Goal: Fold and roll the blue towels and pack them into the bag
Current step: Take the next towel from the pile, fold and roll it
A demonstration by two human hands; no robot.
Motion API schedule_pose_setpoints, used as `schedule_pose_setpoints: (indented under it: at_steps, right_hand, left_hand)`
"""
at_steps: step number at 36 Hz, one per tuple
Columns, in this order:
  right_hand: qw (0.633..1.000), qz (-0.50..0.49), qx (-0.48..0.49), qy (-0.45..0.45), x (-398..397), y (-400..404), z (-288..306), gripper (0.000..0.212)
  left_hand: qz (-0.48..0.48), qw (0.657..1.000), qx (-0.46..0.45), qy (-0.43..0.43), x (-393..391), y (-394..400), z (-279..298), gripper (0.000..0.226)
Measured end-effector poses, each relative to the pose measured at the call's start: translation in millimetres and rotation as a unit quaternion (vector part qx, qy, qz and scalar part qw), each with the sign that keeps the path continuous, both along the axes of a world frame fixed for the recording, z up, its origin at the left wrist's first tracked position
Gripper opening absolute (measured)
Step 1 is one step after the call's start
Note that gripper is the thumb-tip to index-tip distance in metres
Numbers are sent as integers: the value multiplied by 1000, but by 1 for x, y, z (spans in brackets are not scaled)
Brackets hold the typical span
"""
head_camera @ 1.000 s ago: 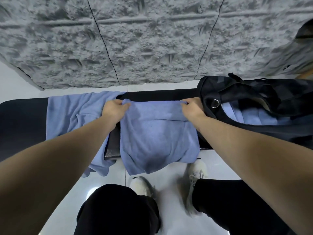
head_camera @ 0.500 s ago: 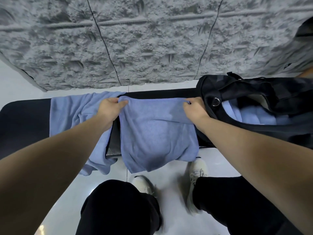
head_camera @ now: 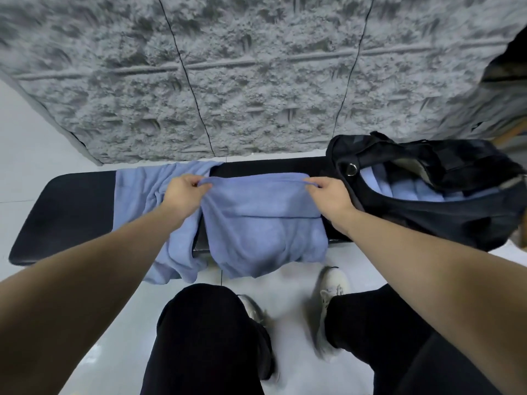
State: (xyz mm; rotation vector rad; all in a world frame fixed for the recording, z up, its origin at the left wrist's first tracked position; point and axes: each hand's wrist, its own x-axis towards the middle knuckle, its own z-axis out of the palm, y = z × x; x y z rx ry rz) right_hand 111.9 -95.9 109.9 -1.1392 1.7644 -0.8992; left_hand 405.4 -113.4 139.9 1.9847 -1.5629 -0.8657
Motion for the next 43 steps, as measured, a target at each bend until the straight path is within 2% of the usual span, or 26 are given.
schedule_pose_setpoints:
  at_steps: [4, 9, 12, 14, 15, 18, 21, 24, 26, 28, 30, 32, 40, 43]
  right_hand:
    - [999, 10, -31, -26, -11, 8, 21, 24]
    - [995, 36, -53, -77, -24, 17, 53, 19]
    - [991, 45, -51, -119, -29, 27, 72, 17]
    - [987, 56, -45, -143, -33, 35, 85, 14]
    - [986, 67, -43, -145, -35, 39, 92, 14]
    - [984, 99, -59, -135, -41, 51, 113, 15]
    - [983, 124, -82, -108, -45, 63, 135, 14]
    - [981, 137, -96, -94, -49, 73, 155, 19]
    - [980, 151, -88, -101, -51, 80, 169, 28]
    - [980, 166, -74, -85, -55, 88, 183, 38]
    - [978, 191, -62, -52, -58, 95, 196, 30]
    - [978, 199, -55, -28, -60, 104, 208, 5]
    - [980, 176, -86, -43, -71, 117, 235, 14]
    - [980, 173, -96, -35, -74, 127, 247, 24]
  left_hand:
    - [-74, 994, -9, -80, 15, 8, 11, 38]
    - [-146, 982, -8, -122, 22, 21, 46, 18]
    - [-172, 976, -29, -127, 28, 35, 64, 19]
    - [-192, 972, -46, -127, 31, 45, 75, 27]
    - [-202, 969, -55, -132, 31, 51, 82, 29]
    - [-208, 959, -81, -176, 30, 66, 102, 17]
    - [-221, 950, -108, -193, 35, 76, 118, 20]
    - [-232, 944, -124, -197, 39, 86, 136, 17]
    - [-247, 938, -144, -198, 38, 91, 145, 25]
    - [-251, 934, -149, -204, 36, 96, 155, 19]
    - [-241, 940, -145, -193, 34, 100, 164, 18]
    - [-235, 942, -153, -184, 32, 104, 173, 18]
    - [-244, 940, -164, -170, 24, 124, 205, 11]
    - [-206, 956, -175, -116, 27, 130, 214, 21]
